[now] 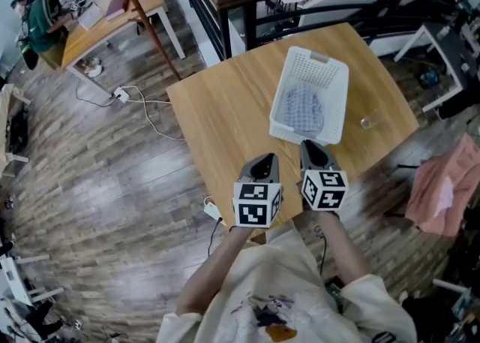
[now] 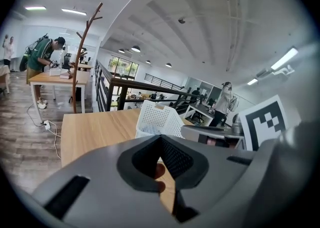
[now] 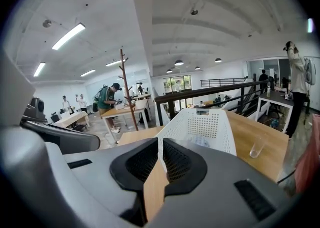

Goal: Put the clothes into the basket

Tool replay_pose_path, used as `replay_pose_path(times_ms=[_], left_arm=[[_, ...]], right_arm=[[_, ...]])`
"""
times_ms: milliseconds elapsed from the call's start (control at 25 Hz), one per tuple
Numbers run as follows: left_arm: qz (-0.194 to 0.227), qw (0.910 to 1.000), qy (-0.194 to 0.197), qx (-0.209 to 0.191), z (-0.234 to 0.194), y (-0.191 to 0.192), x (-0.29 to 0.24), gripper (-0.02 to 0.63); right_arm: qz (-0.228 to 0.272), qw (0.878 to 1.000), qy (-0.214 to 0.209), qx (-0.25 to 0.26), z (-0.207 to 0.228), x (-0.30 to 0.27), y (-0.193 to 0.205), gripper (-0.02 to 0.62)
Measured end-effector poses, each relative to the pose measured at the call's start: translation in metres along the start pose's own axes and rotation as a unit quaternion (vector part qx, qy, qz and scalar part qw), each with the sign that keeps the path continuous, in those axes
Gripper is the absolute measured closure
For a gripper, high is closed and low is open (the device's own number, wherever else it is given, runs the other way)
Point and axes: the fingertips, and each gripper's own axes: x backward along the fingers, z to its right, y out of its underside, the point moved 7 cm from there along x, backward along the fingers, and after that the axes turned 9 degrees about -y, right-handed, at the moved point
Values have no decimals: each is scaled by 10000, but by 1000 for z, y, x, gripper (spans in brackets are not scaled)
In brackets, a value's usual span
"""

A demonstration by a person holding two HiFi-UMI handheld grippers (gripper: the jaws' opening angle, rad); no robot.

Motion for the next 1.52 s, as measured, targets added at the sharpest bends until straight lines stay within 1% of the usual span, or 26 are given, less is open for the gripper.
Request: replay_pose_path(times_ms=[240,400,760,960,1080,1200,1360,1520], left_arm=[[172,9998,-14,-25,-9,19,45,606],[175,9998,60,-70,-9,33,65,606],[236,9995,133,-187,-3,66,104,606],[400,9984,215,-329,5,75,133,606],[446,9980,257,-370,8,81,146,606],[473,9980,288,-297,8,85,162,606],[393,9984,356,-183,8,92,167,606],[335,9986,363,-174,7,102,173,606]], right_arm=[[296,9992,-249,70,-44,45,6,548],[444,9987,-245,96,-66,74,10,548],[818,9963,-223,117,-92,131,25,548],[1053,9935,-187,379,-107,160,29,548],[1061,9930,-173,483,-114,175,37,548],[1024,9931,-243,523,-122,190,41,548],[964,9934,-201,584,-124,200,46,548],[859,9945,-221,563,-128,203,54,548]])
